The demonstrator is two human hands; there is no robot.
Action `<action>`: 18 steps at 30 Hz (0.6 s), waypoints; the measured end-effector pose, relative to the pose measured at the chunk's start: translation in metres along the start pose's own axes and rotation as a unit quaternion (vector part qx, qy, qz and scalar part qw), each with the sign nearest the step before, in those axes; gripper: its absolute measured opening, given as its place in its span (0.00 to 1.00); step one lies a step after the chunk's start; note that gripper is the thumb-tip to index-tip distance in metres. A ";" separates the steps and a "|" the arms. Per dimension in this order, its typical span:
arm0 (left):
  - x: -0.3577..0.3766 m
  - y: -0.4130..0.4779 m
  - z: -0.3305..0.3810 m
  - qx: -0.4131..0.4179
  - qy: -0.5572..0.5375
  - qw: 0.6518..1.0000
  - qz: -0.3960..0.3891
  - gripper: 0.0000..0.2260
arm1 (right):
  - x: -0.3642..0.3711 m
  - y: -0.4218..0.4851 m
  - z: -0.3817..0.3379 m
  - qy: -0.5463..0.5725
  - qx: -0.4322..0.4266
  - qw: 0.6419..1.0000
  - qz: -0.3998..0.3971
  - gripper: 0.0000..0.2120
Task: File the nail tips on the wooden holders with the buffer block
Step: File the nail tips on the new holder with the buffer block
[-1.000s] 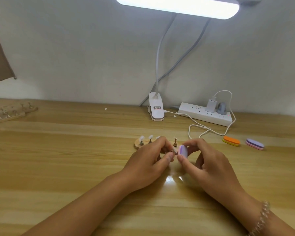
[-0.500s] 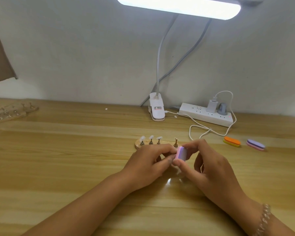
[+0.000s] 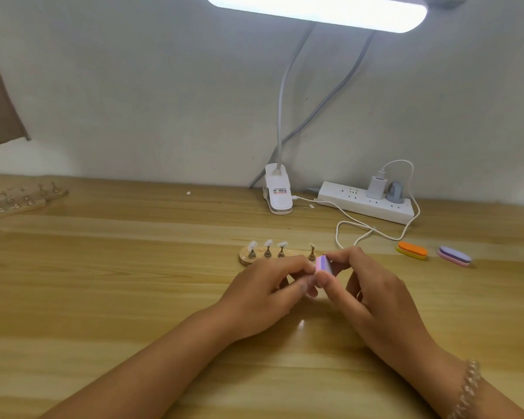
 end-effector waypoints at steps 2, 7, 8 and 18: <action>-0.004 0.001 -0.005 -0.016 -0.020 1.000 0.012 0.07 | 0.002 -0.002 -0.006 0.007 -0.021 1.000 -0.010 0.17; -0.003 0.001 -0.003 -0.009 -0.023 1.000 0.002 0.07 | -0.001 0.001 -0.003 0.032 -0.009 0.999 -0.005 0.17; -0.001 0.000 -0.001 0.000 -0.012 1.000 -0.006 0.06 | -0.001 0.002 0.002 0.048 0.018 0.999 -0.002 0.18; 0.000 0.000 0.001 0.002 0.000 1.000 -0.004 0.06 | 0.003 0.001 0.012 0.067 0.070 0.995 -0.020 0.14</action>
Point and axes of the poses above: each hand's wrist, its own y-axis towards the middle knuckle, its own x-axis out of the palm, z = x × y, the point moved 9 cm from there along y, towards the middle knuckle, and after that the axes turned 13 degrees about z, right-handed, at the moved point
